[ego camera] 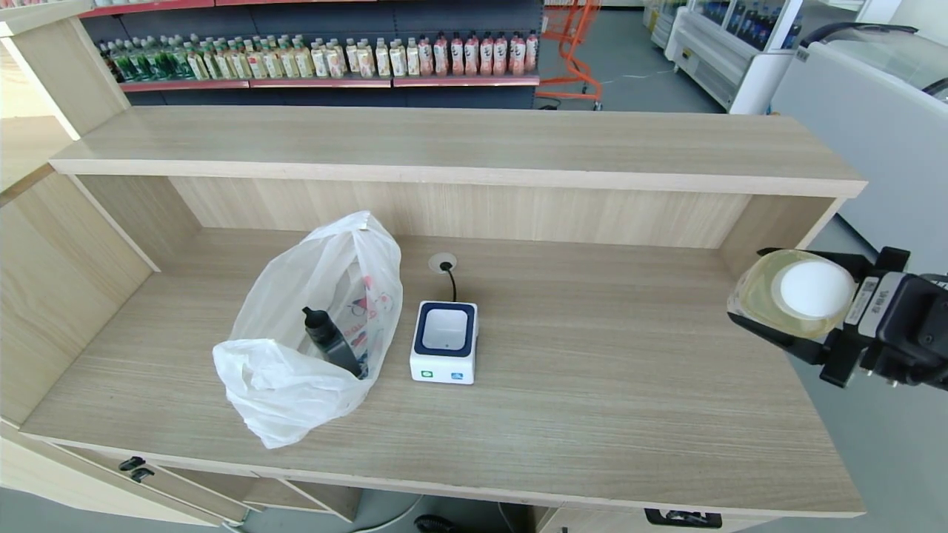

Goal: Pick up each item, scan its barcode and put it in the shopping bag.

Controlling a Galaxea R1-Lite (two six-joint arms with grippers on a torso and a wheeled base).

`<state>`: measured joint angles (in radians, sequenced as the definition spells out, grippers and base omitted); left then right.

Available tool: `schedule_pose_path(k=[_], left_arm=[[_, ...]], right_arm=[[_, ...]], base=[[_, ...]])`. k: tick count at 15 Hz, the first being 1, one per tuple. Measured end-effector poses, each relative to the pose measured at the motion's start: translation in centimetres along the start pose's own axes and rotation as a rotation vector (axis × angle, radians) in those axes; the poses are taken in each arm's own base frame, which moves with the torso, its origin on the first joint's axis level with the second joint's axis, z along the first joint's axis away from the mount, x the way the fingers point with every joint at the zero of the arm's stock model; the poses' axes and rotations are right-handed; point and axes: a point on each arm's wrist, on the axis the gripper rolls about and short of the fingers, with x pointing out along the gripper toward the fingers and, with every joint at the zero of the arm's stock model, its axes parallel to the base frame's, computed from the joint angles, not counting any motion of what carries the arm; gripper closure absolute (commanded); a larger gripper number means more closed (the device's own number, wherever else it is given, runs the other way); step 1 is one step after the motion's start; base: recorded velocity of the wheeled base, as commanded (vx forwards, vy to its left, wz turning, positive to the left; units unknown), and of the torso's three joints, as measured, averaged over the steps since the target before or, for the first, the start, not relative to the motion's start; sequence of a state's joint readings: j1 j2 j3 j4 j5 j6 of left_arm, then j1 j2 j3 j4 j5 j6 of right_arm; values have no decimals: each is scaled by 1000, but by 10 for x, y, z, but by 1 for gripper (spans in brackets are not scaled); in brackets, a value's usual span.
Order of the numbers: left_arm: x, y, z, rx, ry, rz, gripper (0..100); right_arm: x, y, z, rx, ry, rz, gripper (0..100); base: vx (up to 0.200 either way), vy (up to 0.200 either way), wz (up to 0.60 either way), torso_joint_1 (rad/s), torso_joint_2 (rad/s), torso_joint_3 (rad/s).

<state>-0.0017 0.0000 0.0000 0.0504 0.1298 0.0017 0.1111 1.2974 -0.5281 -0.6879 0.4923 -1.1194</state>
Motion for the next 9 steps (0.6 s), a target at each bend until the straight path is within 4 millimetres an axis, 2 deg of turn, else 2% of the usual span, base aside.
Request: schedule_pose_path(k=[5, 9], left_arm=[[0, 0, 0, -2, 0, 0, 0], [0, 0, 0, -2, 0, 0, 0]], right_arm=[[8, 10, 15, 36, -83, 57, 100], [15, 13, 16, 42, -107, 85, 100]], base=[[0, 200, 0, 1, 3, 2], [0, 200, 0, 0, 1, 0]])
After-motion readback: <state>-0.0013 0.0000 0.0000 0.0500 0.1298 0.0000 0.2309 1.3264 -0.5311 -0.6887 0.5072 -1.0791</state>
